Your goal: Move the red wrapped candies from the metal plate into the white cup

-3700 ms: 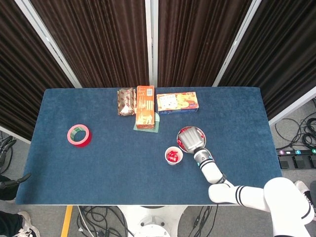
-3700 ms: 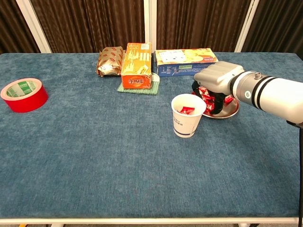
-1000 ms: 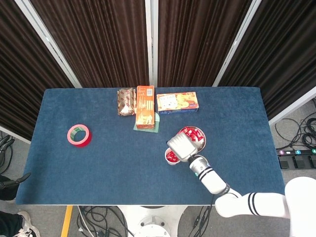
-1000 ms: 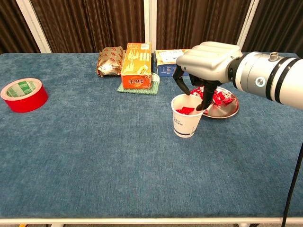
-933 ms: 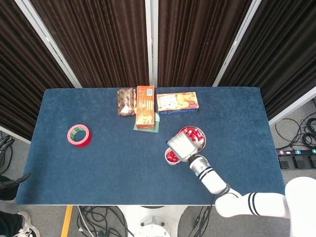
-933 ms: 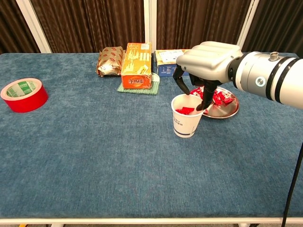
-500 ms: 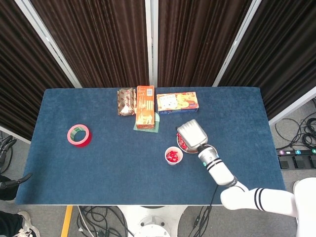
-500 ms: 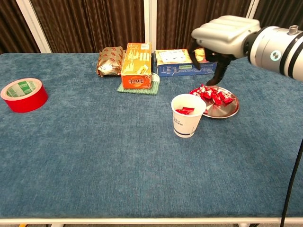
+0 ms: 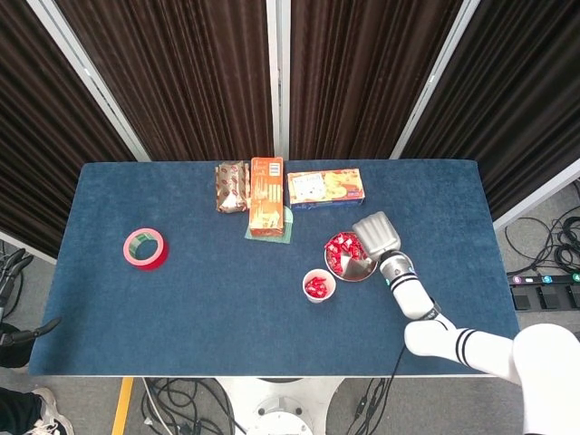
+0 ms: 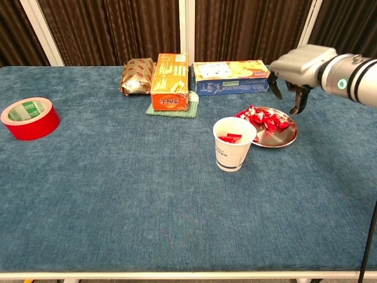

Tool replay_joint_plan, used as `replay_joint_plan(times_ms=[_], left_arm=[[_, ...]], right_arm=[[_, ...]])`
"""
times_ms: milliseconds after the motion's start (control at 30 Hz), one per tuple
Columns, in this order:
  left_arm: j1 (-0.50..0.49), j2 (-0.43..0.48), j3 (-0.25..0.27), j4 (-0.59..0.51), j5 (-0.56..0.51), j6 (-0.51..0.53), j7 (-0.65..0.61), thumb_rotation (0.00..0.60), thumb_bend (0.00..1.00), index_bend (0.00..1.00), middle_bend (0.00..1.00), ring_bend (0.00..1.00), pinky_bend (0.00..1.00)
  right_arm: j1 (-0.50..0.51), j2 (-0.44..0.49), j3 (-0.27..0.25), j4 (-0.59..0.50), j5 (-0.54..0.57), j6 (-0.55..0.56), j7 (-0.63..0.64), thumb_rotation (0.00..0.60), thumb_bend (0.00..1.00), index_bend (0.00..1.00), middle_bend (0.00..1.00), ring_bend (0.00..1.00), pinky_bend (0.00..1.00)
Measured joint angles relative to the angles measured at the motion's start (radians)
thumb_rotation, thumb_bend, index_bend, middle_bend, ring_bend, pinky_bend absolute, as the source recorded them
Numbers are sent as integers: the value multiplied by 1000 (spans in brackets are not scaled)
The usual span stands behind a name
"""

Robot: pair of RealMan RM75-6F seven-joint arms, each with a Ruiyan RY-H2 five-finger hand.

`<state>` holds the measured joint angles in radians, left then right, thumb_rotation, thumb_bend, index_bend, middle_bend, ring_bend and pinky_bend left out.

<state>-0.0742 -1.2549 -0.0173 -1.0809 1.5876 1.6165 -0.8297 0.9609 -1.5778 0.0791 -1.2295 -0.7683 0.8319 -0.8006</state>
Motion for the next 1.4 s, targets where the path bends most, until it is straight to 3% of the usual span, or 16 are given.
replay_joint_plan(times_ms=[300,600,1400], left_arm=[[-3,-6,-1,16,-7,-11,-6,600,128,126,75,34,110],[-3,-13,-2,33,-11,-16,-17,600,128,126,75,34,110],[-1,-22,-2,53,-15,-17,-31,600,128,126,75,34,110]], right_arm=[[24,-86,-8,123,11,-68,7,600,109,488,1000,1000,1000],[32,-130,-12,178,24,-100,9,600,109,487,1000,1000,1000],[34,-153,-5,168,4,-94,22,600,120,476,1000,1000,1000]])
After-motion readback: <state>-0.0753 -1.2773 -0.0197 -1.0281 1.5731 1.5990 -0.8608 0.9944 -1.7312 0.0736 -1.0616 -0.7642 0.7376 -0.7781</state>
